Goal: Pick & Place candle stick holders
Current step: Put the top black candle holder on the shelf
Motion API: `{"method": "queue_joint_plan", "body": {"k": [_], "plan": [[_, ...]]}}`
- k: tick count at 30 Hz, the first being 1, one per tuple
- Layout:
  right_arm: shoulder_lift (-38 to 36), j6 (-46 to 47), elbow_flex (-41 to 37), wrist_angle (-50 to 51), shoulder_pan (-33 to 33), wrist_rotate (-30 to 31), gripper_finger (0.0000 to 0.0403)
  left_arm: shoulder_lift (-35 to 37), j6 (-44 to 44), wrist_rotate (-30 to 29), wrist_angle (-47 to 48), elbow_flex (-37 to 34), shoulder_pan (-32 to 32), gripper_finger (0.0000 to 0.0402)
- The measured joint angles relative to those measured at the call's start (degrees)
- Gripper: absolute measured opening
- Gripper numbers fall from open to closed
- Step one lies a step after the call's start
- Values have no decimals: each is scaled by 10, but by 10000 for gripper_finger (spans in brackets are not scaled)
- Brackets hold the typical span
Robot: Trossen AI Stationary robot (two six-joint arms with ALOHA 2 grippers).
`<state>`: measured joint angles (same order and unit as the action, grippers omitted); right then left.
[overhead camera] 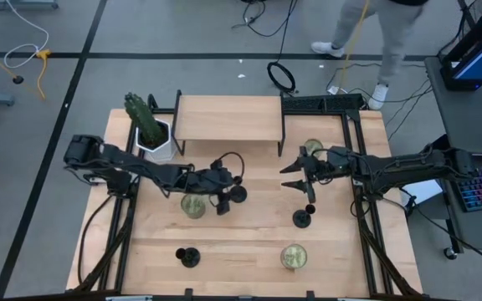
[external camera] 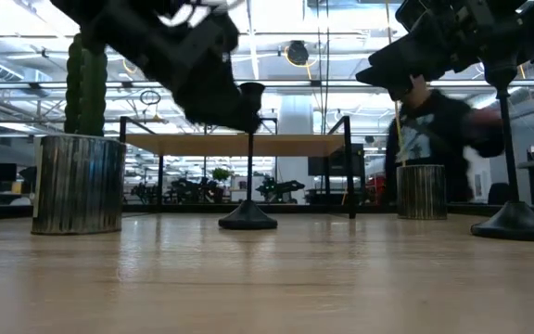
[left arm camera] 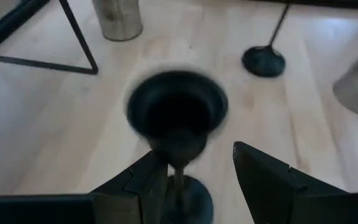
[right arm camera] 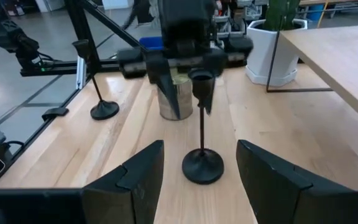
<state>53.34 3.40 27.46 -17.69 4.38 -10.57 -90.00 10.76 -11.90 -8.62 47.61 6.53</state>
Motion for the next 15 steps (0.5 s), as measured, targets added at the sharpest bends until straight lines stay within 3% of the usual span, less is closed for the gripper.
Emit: {"method": "queue_joint_plan", "body": {"k": [8, 15], "plan": [[0, 0, 0, -4, 0, 0, 196, -48, 6, -7, -39, -1, -11, 179], [0, 3, 0, -4, 0, 0, 196, -39, -1, -7, -39, -1, -11, 70]]}}
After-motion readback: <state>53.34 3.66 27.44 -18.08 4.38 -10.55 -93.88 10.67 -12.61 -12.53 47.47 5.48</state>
